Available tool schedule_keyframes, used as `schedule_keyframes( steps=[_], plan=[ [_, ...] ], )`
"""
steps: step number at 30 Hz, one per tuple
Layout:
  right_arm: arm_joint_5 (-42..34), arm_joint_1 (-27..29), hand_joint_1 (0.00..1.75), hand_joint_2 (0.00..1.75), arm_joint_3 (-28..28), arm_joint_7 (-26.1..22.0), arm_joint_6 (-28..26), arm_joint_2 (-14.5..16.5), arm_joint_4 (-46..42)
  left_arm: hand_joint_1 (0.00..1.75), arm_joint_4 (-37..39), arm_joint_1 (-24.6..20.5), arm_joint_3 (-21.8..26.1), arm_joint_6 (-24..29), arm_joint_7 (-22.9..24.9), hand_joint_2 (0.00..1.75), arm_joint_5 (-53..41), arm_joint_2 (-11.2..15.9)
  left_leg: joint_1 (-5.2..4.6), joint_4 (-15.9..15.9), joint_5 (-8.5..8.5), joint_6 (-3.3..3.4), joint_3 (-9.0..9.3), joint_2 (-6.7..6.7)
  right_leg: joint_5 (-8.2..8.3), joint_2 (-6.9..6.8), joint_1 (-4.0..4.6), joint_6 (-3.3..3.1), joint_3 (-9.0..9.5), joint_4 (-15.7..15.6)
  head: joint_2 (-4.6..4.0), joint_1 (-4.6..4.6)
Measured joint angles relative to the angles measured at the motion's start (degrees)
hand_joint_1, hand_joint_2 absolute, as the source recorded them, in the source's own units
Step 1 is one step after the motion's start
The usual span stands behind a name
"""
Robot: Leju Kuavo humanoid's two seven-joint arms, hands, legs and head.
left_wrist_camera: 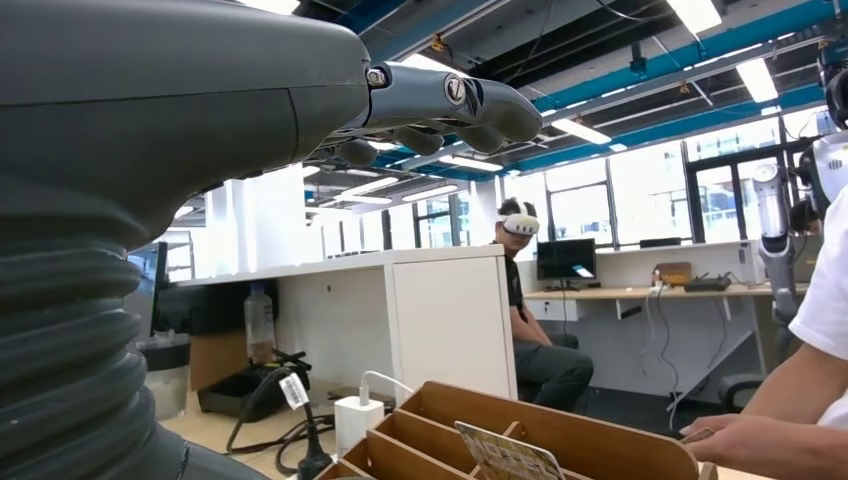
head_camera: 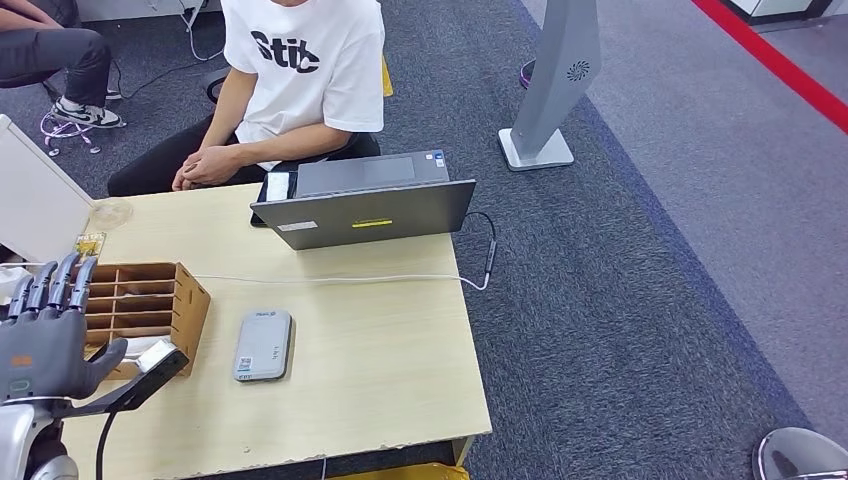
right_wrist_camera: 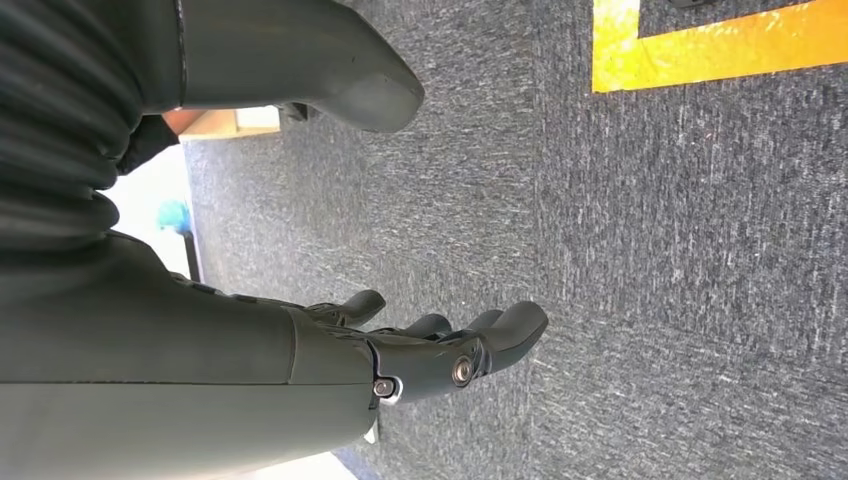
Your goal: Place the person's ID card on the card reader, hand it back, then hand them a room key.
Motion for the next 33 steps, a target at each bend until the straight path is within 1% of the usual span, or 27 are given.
schedule_keyframes(
  steps=[7, 11, 14, 17, 20, 23, 27, 30, 33],
  plan=[
    [0.64, 0.00, 0.00, 1.75, -0.30, -0.07, 0.00, 0.03, 0.00, 0.00, -1.71, 0.42, 0.01, 2.61, -1.04, 1.75, -1.45, -0.88, 0.00, 0.00, 0.00, 0.00, 0.00, 0.00, 0.00, 0.00, 0.00, 0.00, 0.00, 0.00, 0.00, 0.01],
    [0.80, 0.01, 0.00, 1.75, -0.83, -0.32, 0.00, 0.14, 0.00, 0.00, -4.88, 2.01, -0.14, 4.71, -3.75, 1.75, -0.87, -1.71, -0.02, 0.00, 0.00, 0.00, 0.00, 0.01, 0.00, 0.01, 0.00, 0.01, 0.00, 0.00, 0.00, 0.01],
    [1.14, 0.00, 0.00, 1.75, -1.26, -0.29, 0.07, 0.20, 0.00, 0.00, -7.67, 3.25, -1.18, 6.41, -5.52, 1.75, -0.70, -2.47, -0.04, 0.00, -0.01, 0.01, -0.01, 0.00, -0.01, 0.00, 0.00, 0.02, 0.00, -0.01, 0.00, 0.02],
    [1.37, -0.01, 0.00, 1.75, -1.46, -0.25, 0.22, 0.22, 0.00, 0.00, -9.72, 4.08, -3.19, 6.01, -6.55, 1.75, 0.67, -2.98, -0.04, 0.00, -0.02, 0.01, 0.00, 0.00, -0.01, 0.00, -0.01, 0.02, 0.00, -0.01, 0.00, 0.01],
    [1.42, -0.02, 0.00, 1.75, -1.88, -0.42, 0.28, 0.27, 0.00, 0.00, -11.18, 4.54, -5.40, 2.91, -7.44, 1.75, 4.82, -2.99, -0.03, 0.00, -0.03, 0.01, 0.00, 0.00, -0.01, -0.01, -0.01, 0.02, 0.01, -0.01, 0.00, 0.01],
    [1.46, -0.01, 0.00, 1.75, -2.58, -0.66, 0.26, 0.32, 0.00, 0.00, -12.18, 5.22, -6.61, -1.27, -6.97, 1.75, 7.58, -1.47, 0.00, 0.00, -0.02, 0.01, 0.01, 0.01, -0.01, 0.01, 0.00, 0.01, 0.01, -0.01, 0.00, 0.01],
    [1.57, 0.01, 0.00, 1.75, -3.51, -0.68, 0.17, 0.37, 0.00, 0.00, -12.67, 6.68, -6.80, -5.56, -4.43, 1.75, 6.16, 3.04, 0.04, -0.02, -0.01, -0.01, 0.03, 0.01, -0.03, 0.01, 0.02, -0.01, 0.00, 0.00, 0.00, 0.00],
    [1.78, 0.01, 0.00, 1.75, -4.12, -0.55, 0.15, 0.48, 0.00, 0.00, -12.69, 7.97, -6.71, -6.85, -3.06, 1.75, 5.35, 5.88, 0.05, -0.04, -0.02, -0.01, 0.01, 0.00, -0.06, 0.00, 0.04, -0.05, 0.00, 0.01, 0.00, 0.01],
    [1.93, 0.01, 0.00, 1.75, -4.51, -0.48, 0.13, 0.61, 0.00, 0.00, -12.68, 8.92, -6.08, -6.81, -0.82, 1.75, 2.17, 7.34, 0.04, -0.05, -0.02, -0.02, 0.01, 0.00, -0.06, 0.00, 0.04, -0.05, 0.00, 0.01, 0.00, 0.01]
  ],
)
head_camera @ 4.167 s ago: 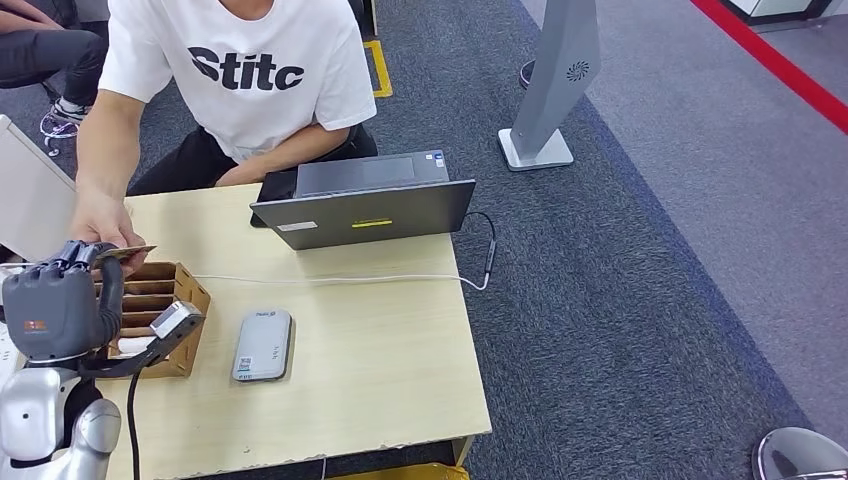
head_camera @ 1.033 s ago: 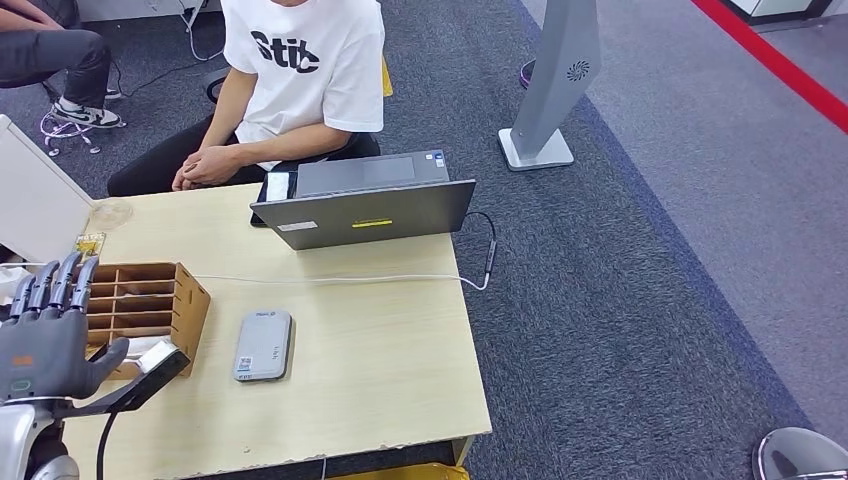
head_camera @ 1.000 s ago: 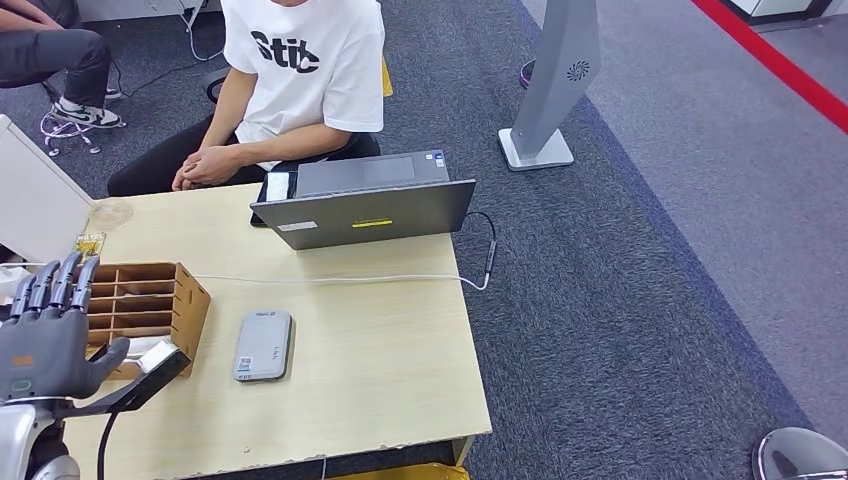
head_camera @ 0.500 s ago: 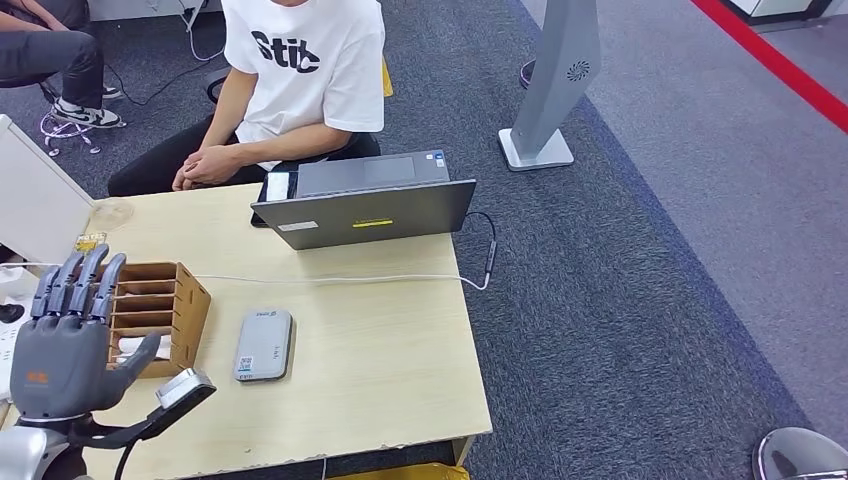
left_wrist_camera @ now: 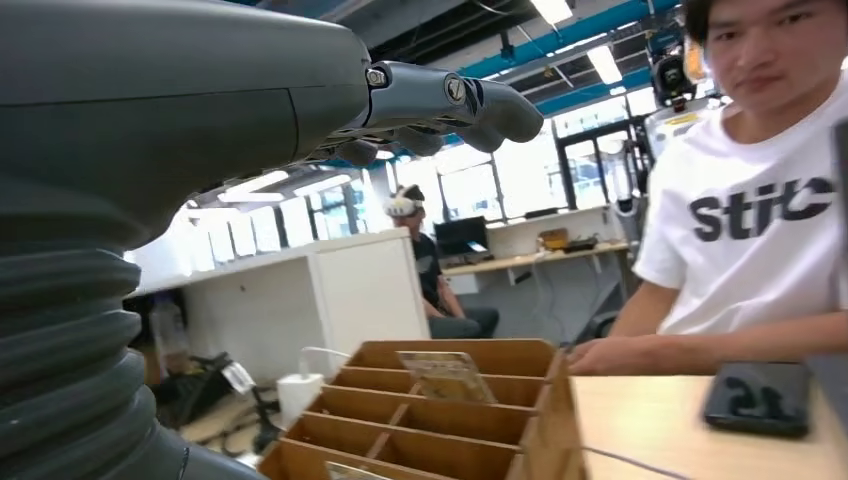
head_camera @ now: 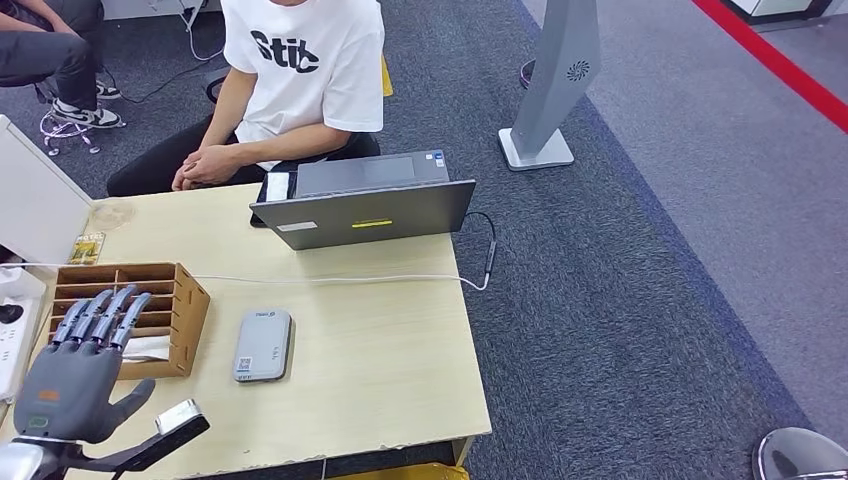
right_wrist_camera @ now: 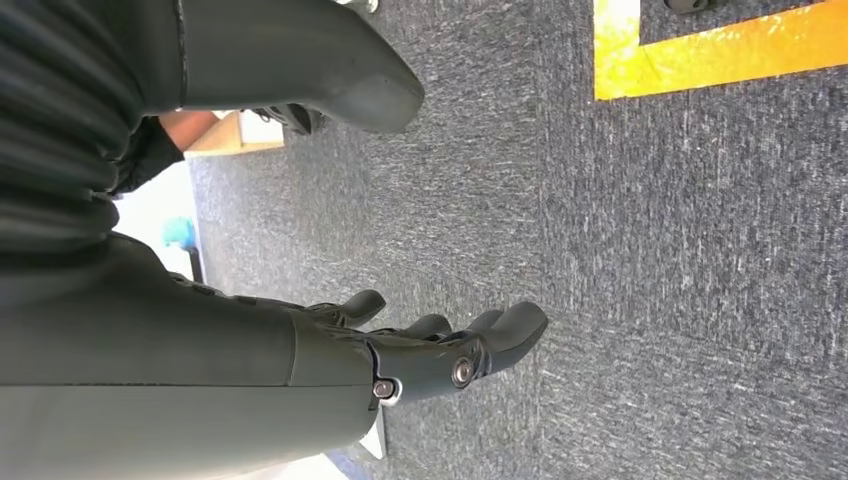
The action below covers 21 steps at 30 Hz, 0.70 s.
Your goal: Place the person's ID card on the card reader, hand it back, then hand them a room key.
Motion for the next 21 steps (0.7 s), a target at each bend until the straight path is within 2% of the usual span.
schedule_keyframes(
  steps=[7, 10, 15, 21],
  plan=[
    [0.75, 0.00, 0.00, 1.75, -0.89, -0.05, 0.09, 0.33, 0.00, 0.00, 0.36, 0.17, 1.43, -1.10, 2.29, 1.75, -2.77, 0.32, -0.06, 0.01, 0.00, 0.01, -0.01, -0.01, 0.01, -0.02, -0.02, 0.01, 0.02, -0.01, 0.00, 0.00],
    [1.06, -0.01, 0.00, 1.75, -0.98, -0.04, 0.21, 0.35, 0.00, 0.00, 0.96, 0.17, 2.08, -1.91, 2.32, 1.75, -2.25, 0.49, -0.06, 0.02, 0.00, 0.01, 0.00, -0.01, 0.01, -0.03, -0.02, 0.01, 0.02, -0.01, 0.00, 0.01],
    [1.76, -0.01, 0.00, 1.75, -1.00, 0.20, 0.36, 0.35, 0.00, 0.00, 3.29, 0.07, 2.73, -6.19, 2.37, 1.75, -1.50, 1.22, -0.03, 0.02, 0.00, 0.01, 0.01, -0.01, 0.00, -0.02, -0.03, 0.01, 0.00, -0.01, 0.00, 0.00],
    [1.93, -0.03, 0.00, 1.75, -1.14, 0.17, 0.45, 0.35, -0.02, 0.00, 6.29, -0.22, 2.73, -6.83, 1.55, 1.75, -0.64, 1.44, -0.02, 0.01, 0.00, 0.00, 0.00, -0.01, 0.00, -0.01, -0.03, 0.01, 0.00, -0.01, 0.00, 0.00]
  ],
)
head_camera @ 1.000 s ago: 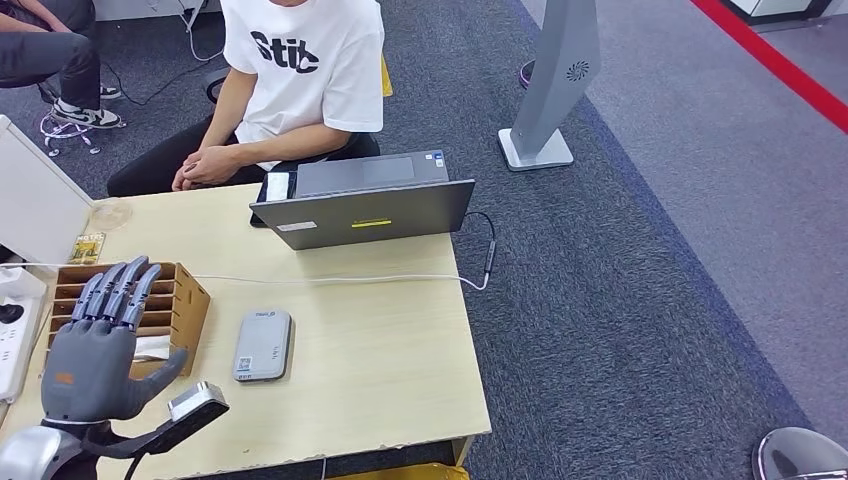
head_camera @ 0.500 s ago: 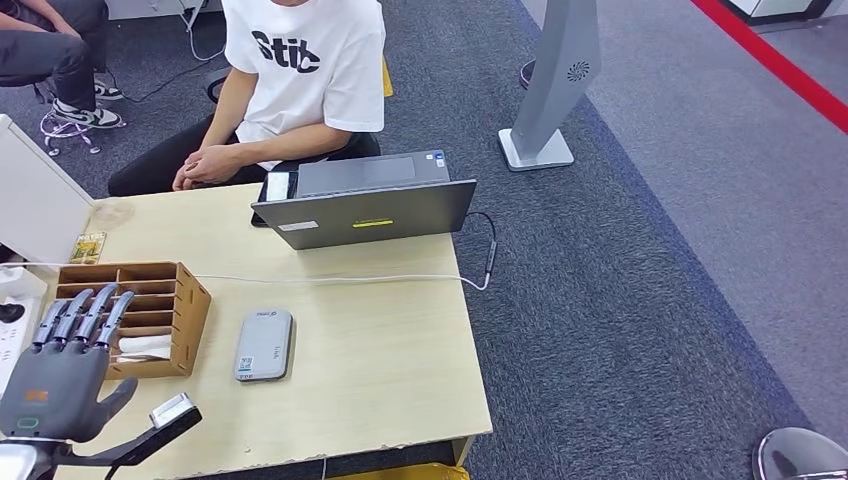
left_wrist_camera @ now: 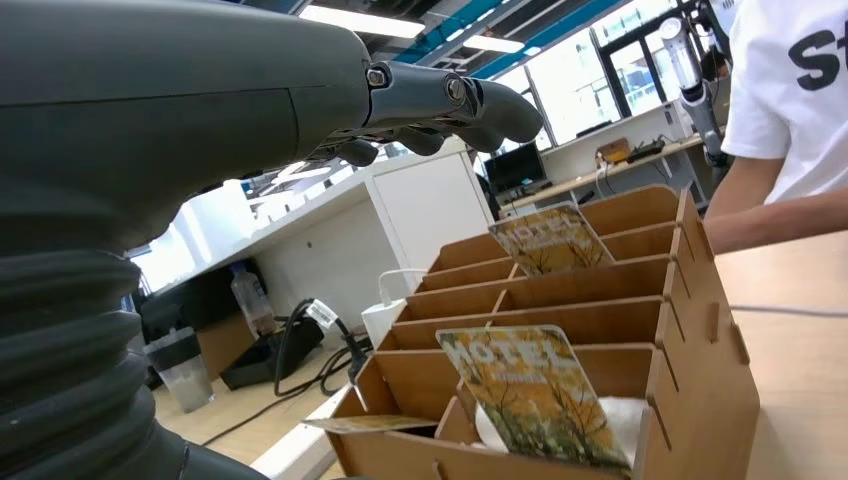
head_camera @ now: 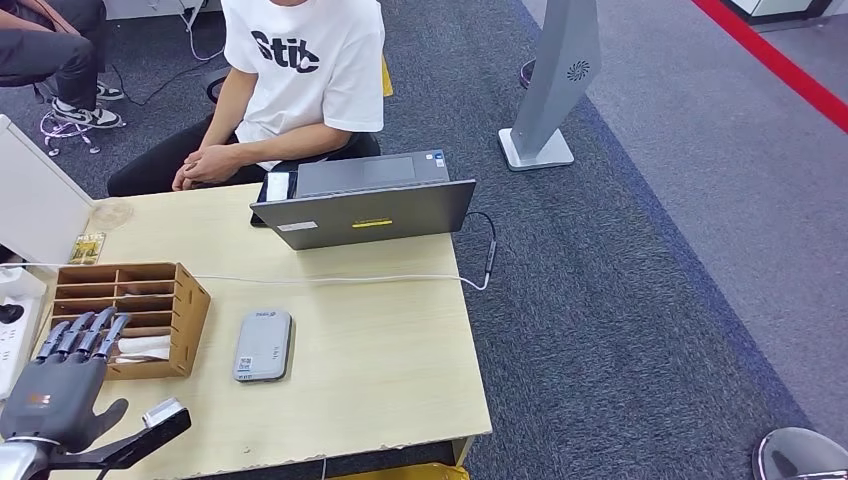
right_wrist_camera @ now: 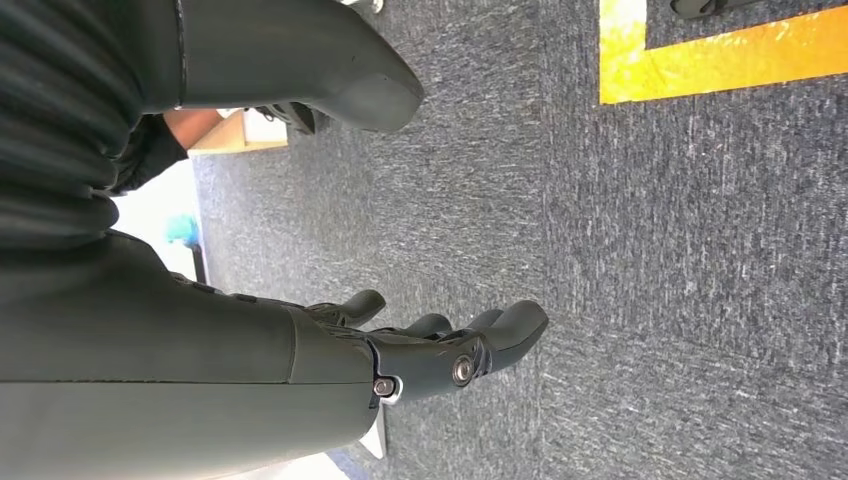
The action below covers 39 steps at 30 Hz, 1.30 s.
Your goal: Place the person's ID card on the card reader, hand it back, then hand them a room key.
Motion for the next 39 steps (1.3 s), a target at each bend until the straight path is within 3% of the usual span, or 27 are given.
schedule_keyframes(
  steps=[10, 22, 27, 33, 37, 39],
  plan=[
    [0.50, -0.01, 0.00, 1.75, -0.49, -0.39, -1.28, 0.00, -0.01, 0.01, 2.59, -0.38, -0.01, -0.55, 0.25, 1.75, 0.50, 0.00, -0.02, 0.00, 0.00, 0.00, 0.00, 0.00, 0.00, 0.00, 0.00, 0.00, 0.01, 0.00, 0.00, 0.01],
    [1.55, -0.01, 0.00, 1.75, -0.92, -1.28, -0.89, 0.00, -0.01, 0.23, 5.74, -1.00, 0.09, -0.49, 1.02, 1.75, 1.03, -0.11, 0.00, 0.00, 0.00, 0.00, -0.01, 0.00, 0.00, 0.00, 0.00, 0.00, 0.01, 0.00, 0.00, -0.01],
    [2.23, -0.02, 0.00, 1.75, -1.01, -1.81, -0.67, 0.00, -0.01, 0.31, 7.33, -0.98, 0.38, 0.30, 1.01, 1.75, 1.14, -0.78, -0.01, 0.00, 0.00, 0.00, -0.01, -0.01, 0.00, -0.01, 0.00, 0.00, 0.01, 0.00, 0.00, 0.01],
    [2.79, -0.02, 0.00, 1.75, -1.25, -2.78, -0.55, 0.00, -0.01, 0.29, 9.50, -1.02, 0.39, 1.48, 1.00, 1.75, 0.76, -1.92, -0.02, 0.00, 0.00, 0.00, -0.01, 0.00, 0.00, 0.00, 0.00, 0.00, 0.01, 0.00, 0.00, 0.00],
    [3.27, -0.02, 0.00, 1.75, -1.25, -3.28, -0.69, 0.00, -0.01, 0.43, 10.67, -1.09, 0.40, 3.07, 0.56, 1.75, 0.25, -2.70, -0.01, 0.00, 0.00, 0.00, 0.00, 0.00, 0.00, 0.00, 0.00, 0.00, 0.01, 0.00, 0.00, 0.00],
    [3.88, -0.04, 0.00, 1.75, -1.25, -3.38, -0.78, 0.00, -0.01, 0.37, 11.21, -1.25, 0.48, 4.34, -0.18, 1.75, -0.07, -3.17, -0.01, 0.00, 0.00, 0.00, 0.00, 0.00, 0.00, -0.01, 0.00, 0.00, 0.00, 0.00, 0.00, 0.00]
  ],
)
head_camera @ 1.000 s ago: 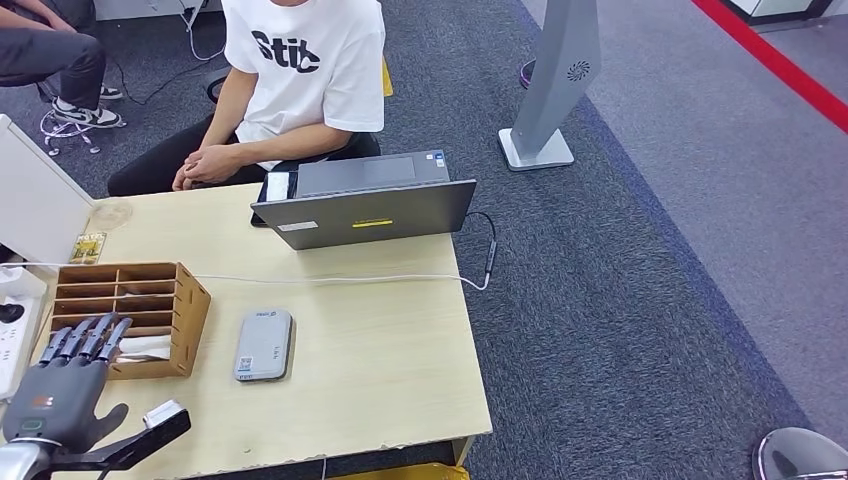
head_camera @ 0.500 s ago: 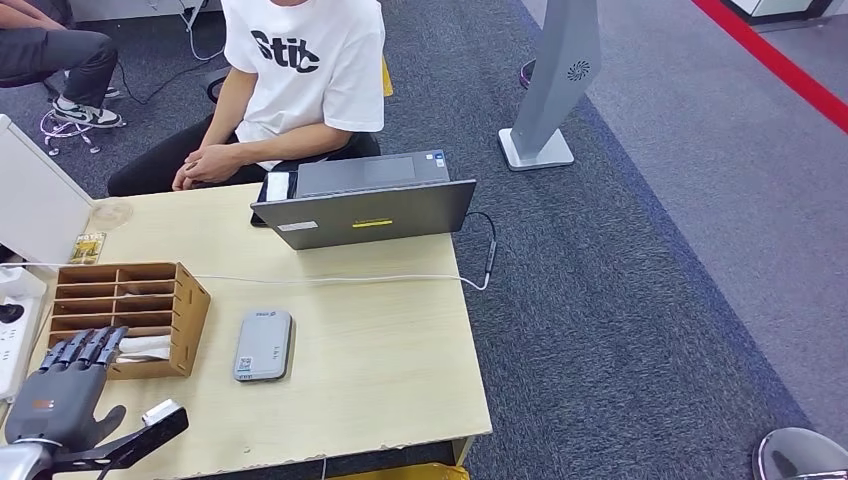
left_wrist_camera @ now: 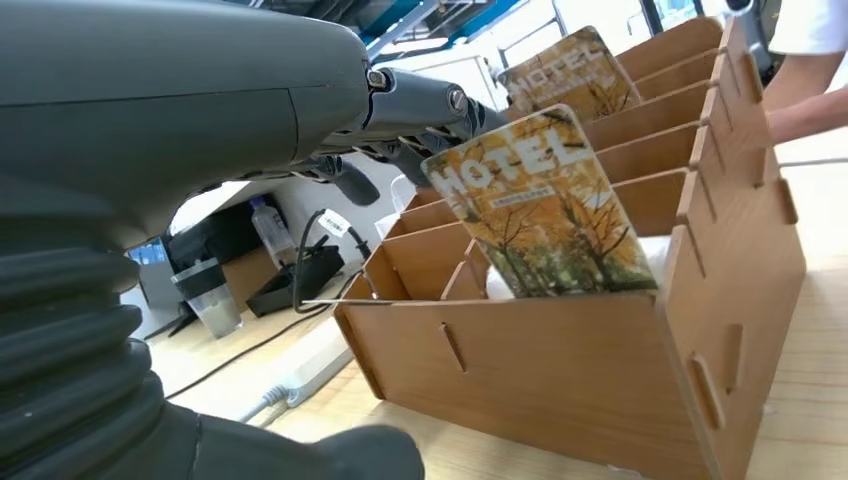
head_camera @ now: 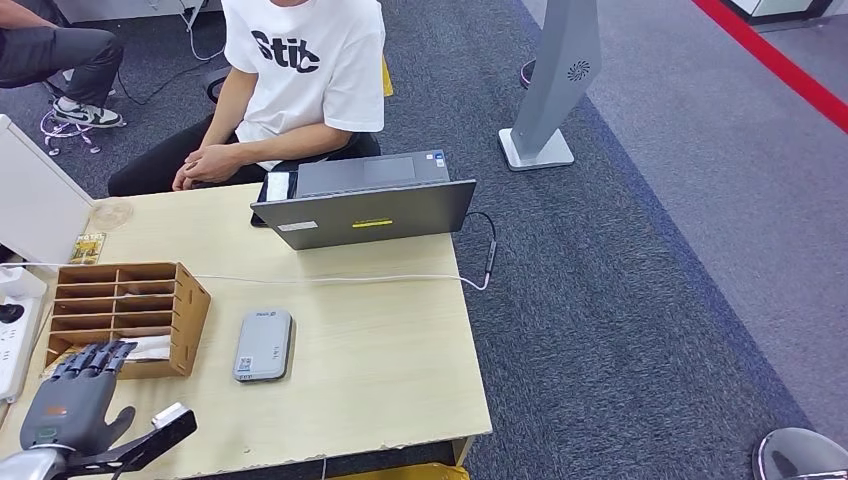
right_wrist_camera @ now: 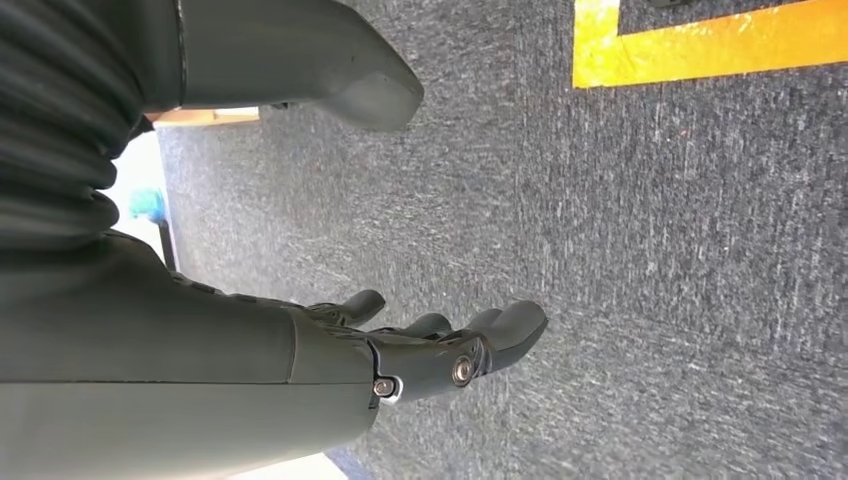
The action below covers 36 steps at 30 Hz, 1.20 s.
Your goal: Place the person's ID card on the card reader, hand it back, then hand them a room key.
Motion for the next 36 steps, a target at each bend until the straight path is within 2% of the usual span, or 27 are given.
schedule_keyframes(
  steps=[7, 14, 15, 19, 21, 27, 31, 33, 36],
  plan=[
    [2.14, -0.06, 0.00, 1.75, 0.00, -0.12, -0.54, 0.00, 0.00, 0.35, 1.44, -1.82, 0.71, 5.10, -0.64, 1.75, -2.13, -2.25, 0.00, 0.00, 0.00, 0.00, 0.00, -0.01, 0.00, -0.01, 0.00, 0.00, 0.01, 0.00, 0.00, 0.00],
    [3.26, -0.12, 0.00, 1.75, 0.00, -0.43, -0.63, -0.01, 0.00, 0.38, 2.87, -4.15, 2.33, 5.91, -0.64, 1.75, -2.25, -3.71, 0.00, 0.00, 0.00, 0.00, 0.00, -0.01, 0.00, -0.01, 0.00, 0.00, 0.00, 0.00, 0.00, -0.01],
    [3.32, -0.12, 0.00, 1.75, 0.00, -0.42, -0.62, -0.02, 0.00, 0.41, 3.07, -4.35, 2.52, 5.95, -0.72, 1.75, -2.26, -3.83, 0.00, 0.00, 0.00, 0.00, 0.00, -0.01, 0.00, -0.01, 0.00, 0.00, 0.00, 0.00, 0.00, 0.00],
    [3.78, -0.15, 0.00, 1.75, 0.00, -0.18, -0.48, -0.02, 0.00, 0.85, 3.80, -4.72, 3.08, 5.97, -0.81, 1.75, -2.26, -4.02, 0.00, 0.00, 0.00, 0.00, 0.00, 0.00, 0.00, 0.00, 0.00, 0.00, 0.00, 0.00, 0.00, 0.00],
    [3.92, -0.15, 0.00, 1.75, 0.00, 0.07, -0.40, -0.02, 0.00, 0.87, 4.19, -4.76, 3.48, 5.96, -0.81, 1.75, -2.25, -4.04, 0.01, 0.00, 0.00, 0.00, 0.00, 0.00, 0.00, 0.00, 0.00, 0.00, 0.00, 0.00, 0.00, 0.00],
    [4.33, -0.17, 0.00, 1.75, 0.00, 0.43, -0.33, -0.02, 0.00, 0.65, 5.26, -4.83, 4.43, 5.35, -1.03, 1.75, -1.38, -4.02, 0.01, 0.00, 0.00, 0.00, 0.00, 0.00, 0.00, 0.00, 0.00, 0.00, 0.00, 0.00, 0.00, 0.00],
    [4.73, -0.17, 0.00, 1.75, 0.00, 0.42, -0.33, -0.02, 0.00, 0.44, 5.65, -4.84, 4.67, 4.88, -1.58, 1.75, -0.82, -3.99, 0.00, 0.00, 0.00, 0.00, 0.00, 0.00, 0.00, 0.00, 0.00, 0.00, 0.00, 0.00, 0.00, 0.00],
    [4.95, -0.17, 0.00, 1.75, 0.00, 0.38, -0.33, -0.02, 0.00, 0.39, 5.80, -4.84, 4.73, 4.71, -1.97, 1.75, -0.54, -3.97, 0.00, 0.00, 0.00, 0.00, 0.00, 0.00, 0.00, 0.00, 0.00, 0.00, 0.00, 0.00, 0.00, 0.01],
    [5.26, -0.18, 0.00, 1.75, 0.00, 0.33, -0.32, -0.02, 0.00, 0.41, 6.09, -4.86, 4.92, 4.62, -2.12, 1.75, -0.27, -3.97, 0.00, 0.00, 0.00, 0.00, 0.00, 0.00, 0.00, 0.00, 0.00, 0.00, 0.00, 0.00, 0.00, 0.00]
  ],
)
